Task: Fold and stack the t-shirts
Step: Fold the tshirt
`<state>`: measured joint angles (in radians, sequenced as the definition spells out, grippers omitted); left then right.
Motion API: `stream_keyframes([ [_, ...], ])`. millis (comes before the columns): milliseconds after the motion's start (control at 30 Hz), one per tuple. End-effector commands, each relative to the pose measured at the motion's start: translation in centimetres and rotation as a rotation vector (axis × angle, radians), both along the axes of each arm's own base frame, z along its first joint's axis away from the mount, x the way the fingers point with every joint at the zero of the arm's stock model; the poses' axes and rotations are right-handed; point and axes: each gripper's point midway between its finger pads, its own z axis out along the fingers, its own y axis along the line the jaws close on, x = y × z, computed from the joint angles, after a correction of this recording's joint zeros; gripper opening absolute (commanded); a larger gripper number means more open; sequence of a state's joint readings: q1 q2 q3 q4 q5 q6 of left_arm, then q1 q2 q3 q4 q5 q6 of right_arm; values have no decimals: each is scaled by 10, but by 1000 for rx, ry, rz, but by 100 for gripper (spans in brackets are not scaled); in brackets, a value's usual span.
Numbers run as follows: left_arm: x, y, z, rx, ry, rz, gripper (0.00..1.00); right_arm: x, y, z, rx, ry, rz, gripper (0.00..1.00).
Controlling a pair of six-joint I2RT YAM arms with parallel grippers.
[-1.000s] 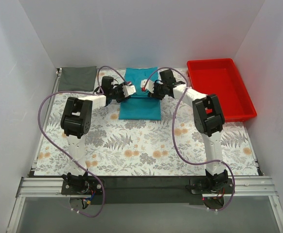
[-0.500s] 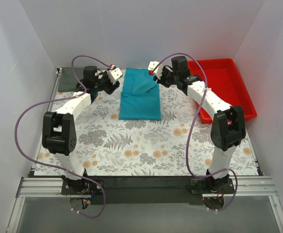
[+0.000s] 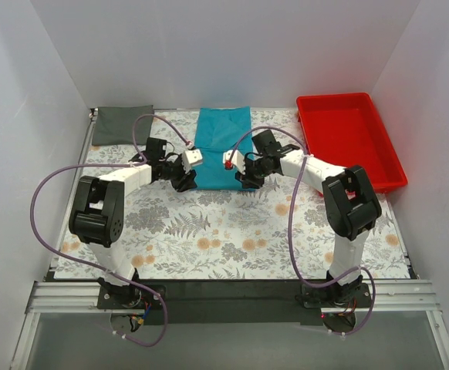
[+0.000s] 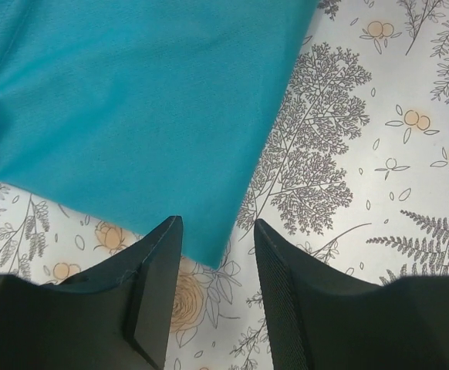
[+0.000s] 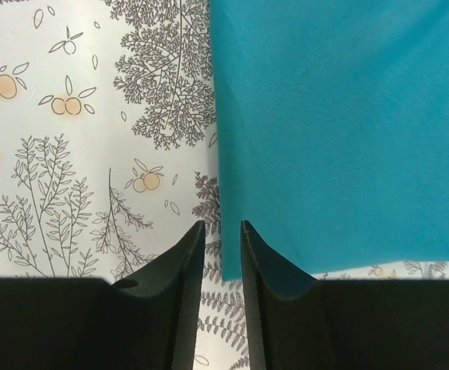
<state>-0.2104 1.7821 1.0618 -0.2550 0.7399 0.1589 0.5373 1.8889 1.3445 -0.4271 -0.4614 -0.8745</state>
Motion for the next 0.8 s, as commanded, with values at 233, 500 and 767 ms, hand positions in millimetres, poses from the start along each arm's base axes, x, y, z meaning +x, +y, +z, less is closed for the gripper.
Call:
stream_keyframes([
  [233,-15,-53,49,-290,297,64,28,6,43,31,217,292,-201,16],
  [500,-45,-81,92,-689,873,231,20,-9,73,69,525,761,-389,2],
  [767,-31,-85,65,-780,1096,353,20,-4,76,41,588,982,-514,2],
])
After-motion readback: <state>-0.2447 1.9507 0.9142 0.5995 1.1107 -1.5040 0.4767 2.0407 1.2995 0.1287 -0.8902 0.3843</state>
